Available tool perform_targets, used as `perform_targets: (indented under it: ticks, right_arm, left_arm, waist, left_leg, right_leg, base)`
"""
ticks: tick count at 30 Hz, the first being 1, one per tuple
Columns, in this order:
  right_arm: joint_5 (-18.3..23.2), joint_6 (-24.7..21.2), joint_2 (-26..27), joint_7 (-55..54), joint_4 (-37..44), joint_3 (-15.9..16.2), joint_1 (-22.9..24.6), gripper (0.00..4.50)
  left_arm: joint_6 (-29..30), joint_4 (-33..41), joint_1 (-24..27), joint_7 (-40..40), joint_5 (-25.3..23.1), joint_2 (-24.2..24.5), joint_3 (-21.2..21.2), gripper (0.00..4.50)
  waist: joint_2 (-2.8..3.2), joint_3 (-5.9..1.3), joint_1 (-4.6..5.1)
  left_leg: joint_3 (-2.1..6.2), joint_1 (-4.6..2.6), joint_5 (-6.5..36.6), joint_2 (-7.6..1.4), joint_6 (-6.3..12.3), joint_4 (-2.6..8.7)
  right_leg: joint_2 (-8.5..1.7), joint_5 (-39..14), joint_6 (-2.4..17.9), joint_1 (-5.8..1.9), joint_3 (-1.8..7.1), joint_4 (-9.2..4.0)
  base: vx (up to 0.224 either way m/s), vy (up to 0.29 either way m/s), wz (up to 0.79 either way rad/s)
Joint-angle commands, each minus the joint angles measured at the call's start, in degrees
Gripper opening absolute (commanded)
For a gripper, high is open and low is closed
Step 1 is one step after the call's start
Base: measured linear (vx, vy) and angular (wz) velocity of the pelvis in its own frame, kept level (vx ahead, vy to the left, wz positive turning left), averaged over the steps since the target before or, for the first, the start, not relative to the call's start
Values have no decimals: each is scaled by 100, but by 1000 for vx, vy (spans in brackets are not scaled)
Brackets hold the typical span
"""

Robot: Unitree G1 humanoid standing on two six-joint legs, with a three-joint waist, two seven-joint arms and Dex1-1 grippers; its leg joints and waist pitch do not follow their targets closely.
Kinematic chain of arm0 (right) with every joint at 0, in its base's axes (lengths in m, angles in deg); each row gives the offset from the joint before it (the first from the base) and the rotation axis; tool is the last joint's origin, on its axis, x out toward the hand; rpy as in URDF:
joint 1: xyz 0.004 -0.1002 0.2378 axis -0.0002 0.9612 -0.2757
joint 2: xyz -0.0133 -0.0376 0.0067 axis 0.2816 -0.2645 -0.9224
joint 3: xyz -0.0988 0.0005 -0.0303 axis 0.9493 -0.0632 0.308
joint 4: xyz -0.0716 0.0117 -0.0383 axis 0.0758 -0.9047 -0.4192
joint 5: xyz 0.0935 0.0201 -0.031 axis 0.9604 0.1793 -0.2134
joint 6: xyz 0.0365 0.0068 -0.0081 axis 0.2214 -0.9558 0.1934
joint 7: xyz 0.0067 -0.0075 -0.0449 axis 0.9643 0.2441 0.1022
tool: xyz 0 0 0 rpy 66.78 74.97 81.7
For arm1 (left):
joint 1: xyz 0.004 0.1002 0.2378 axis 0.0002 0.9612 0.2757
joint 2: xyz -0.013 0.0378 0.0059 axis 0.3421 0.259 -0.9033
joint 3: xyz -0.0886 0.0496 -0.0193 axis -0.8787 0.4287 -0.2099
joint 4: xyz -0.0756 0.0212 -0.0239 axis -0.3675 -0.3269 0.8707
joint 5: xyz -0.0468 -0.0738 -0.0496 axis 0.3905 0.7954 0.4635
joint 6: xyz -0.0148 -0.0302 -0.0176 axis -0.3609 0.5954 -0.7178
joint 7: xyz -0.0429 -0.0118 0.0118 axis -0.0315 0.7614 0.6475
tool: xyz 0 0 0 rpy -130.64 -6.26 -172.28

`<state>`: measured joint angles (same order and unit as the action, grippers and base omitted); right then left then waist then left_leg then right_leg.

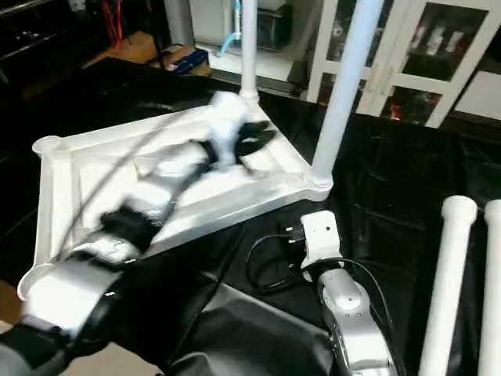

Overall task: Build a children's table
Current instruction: Rotate leg to tighten, then rotate table base

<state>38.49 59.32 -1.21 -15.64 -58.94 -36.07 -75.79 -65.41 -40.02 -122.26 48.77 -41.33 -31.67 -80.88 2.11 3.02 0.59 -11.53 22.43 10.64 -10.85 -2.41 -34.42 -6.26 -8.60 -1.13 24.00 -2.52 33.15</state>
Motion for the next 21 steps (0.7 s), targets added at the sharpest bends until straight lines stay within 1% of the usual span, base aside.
perform_targets:
  ticks: [1,2,3,4,5,6,7,8,9,10,11,12,13,14,15,16,17,18,19,20,21]
  right_arm:
    - [4,-48,6,80,123,31,-64,362]
    - [-25,-9,0,131,101,63,-101,362]
    - [-35,15,-6,157,88,93,-116,362]
    - [-26,10,-12,185,73,112,-151,362]
    - [-26,10,-12,185,73,112,-151,362]
    - [1,-27,-34,236,78,145,-197,362]
    - [10,-36,-45,264,79,158,-214,362]
    - [18,-45,-63,307,71,177,-249,362]
    - [47,-39,-89,415,45,208,-305,362]
    - [74,-28,-108,513,17,231,-352,362]
    - [70,-31,-127,578,1,257,-383,362]
    - [48,-26,-148,614,-20,284,-411,362]
    - [33,-20,-168,668,-54,315,-451,362]
    - [16,0,-189,729,-113,350,-502,362]
    - [8,13,-196,758,-143,360,-524,362]
    - [-5,37,-204,786,-208,365,-560,362]
    - [-27,40,-219,809,-243,379,-584,362]
    - [-27,40,-219,809,-243,379,-584,362]
    - [-31,41,-225,815,-252,384,-590,362]
    - [-36,43,-228,817,-250,388,-588,362]
    - [-50,51,-246,833,-248,404,-583,362]
  left_arm:
    - [379,498,89,20,154,187,-213,134]
    - [782,1019,274,-79,273,442,-446,134]
    - [994,1299,381,-131,344,599,-577,134]
    - [1313,1711,554,-229,328,917,-780,134]
    - [1313,1711,554,-229,328,917,-780,134]
    - [1696,2227,824,-325,246,1373,-1049,134]
    - [1814,2395,931,-344,201,1540,-1148,134]
    - [2057,2673,1126,-389,113,1820,-1351,134]
    - [2378,3028,1436,-409,6,2201,-1632,134]
    - [2636,3306,1696,-415,-77,2504,-1860,134]
    - [2877,3506,1882,-375,-75,2688,-2003,134]
    - [2989,3582,1997,-397,-79,2791,-2143,134]
    - [3047,3565,2170,-484,-194,2973,-2347,134]
    - [2968,3385,2377,-666,-434,3214,-2574,134]
    - [2973,3351,2491,-783,-525,3327,-2654,134]
    - [2934,3160,2660,-996,-688,3520,-2752,134]
    - [2777,2787,2863,-1287,-880,3779,-2816,134]
    - [2777,2787,2863,-1287,-880,3779,-2816,134]
    - [2764,2722,2938,-1388,-921,3851,-2822,134]
    - [2750,2668,2969,-1433,-926,3878,-2808,134]
    - [2618,2407,3055,-1549,-934,3951,-2675,134]
  waist:
    - [-135,-418,-44]
    - [-173,-429,-48]
    - [-202,-416,-62]
    - [-222,-415,-54]
    - [-194,-423,-62]
    - [-187,-404,-48]
    - [-348,-405,-26]
    - [-289,-393,-38]
    - [-270,-388,-44]
    - [-400,-394,-19]
    - [-329,-363,-13]
    - [-337,-359,-13]
    - [-322,-355,-18]
    - [-382,-344,-44]
    - [-382,-336,-52]
    - [-375,-339,-78]
    - [-393,-322,-84]
    - [-455,-317,-119]
    - [-448,-327,-122]
    - [-436,-335,-149]
    - [-444,-336,-192]
  left_leg:
    - [75,-93,1171,-159,684,401]
    - [75,-109,1120,-182,641,396]
    - [81,-89,992,-182,640,408]
    - [67,-114,988,-185,614,400]
    - [86,-129,967,-210,563,409]
    - [77,-146,975,-211,489,429]
    - [92,-94,909,-211,493,431]
    - [76,-127,981,-198,461,443]
    - [72,-185,1086,-221,350,443]
    - [71,-154,1040,-233,330,443]
    - [91,-136,1077,-226,241,484]
    - [79,-201,1192,-226,122,481]
    - [78,-214,1245,-228,45,492]
    - [81,-225,1372,-228,-42,502]
    - [81,-226,1512,-218,-134,522]
    - [86,-252,1584,-220,-194,524]
    - [93,-255,1726,-212,-270,538]
    - [105,-244,1872,-196,-295,546]
    - [111,-249,1946,-199,-322,558]
    - [124,-285,2005,-214,-397,564]
    - [112,-316,2020,-216,-444,554]
  right_leg:
    - [-128,-1487,1358,-272,94,-343]
    - [-127,-1312,1407,-279,99,-296]
    - [-133,-1198,1420,-281,101,-273]
    - [-121,-1169,1417,-253,106,-284]
    - [-126,-1063,1440,-266,105,-242]
    - [-87,-953,1429,-249,104,-241]
    - [-118,-919,1390,-304,100,-181]
    - [-100,-1027,1357,-265,112,-212]
    - [-105,-1095,1323,-227,125,-220]
    - [-107,-1057,1296,-254,118,-203]
    - [-109,-1181,1187,-254,126,-200]
    - [-90,-1228,1157,-201,137,-210]
    - [-81,-1222,1151,-192,139,-212]
    - [-73,-1253,1109,-168,140,-215]
    - [-55,-1293,1012,-157,148,-237]
    - [-55,-1297,982,-143,150,-230]
    - [-43,-1330,913,-123,158,-244]
    - [-47,-1483,824,-118,163,-249]
    - [-58,-1540,792,-124,170,-259]
    - [-63,-1514,774,-96,173,-264]
    - [-57,-1383,812,-68,175,-264]
  base:
    - [0,0,0]
    - [0,0,0]
    - [0,0,0]
    - [0,0,0]
    - [0,0,0]
    - [0,0,0]
    - [0,0,0]
    - [0,0,0]
    - [0,0,0]
    - [0,0,0]
    - [0,0,0]
    - [0,0,0]
    - [0,0,0]
    - [0,0,0]
    - [0,0,0]
    - [0,0,0]
    - [0,0,0]
    - [0,0,0]
    - [0,0,0]
    - [0,0,0]
    - [0,0,0]
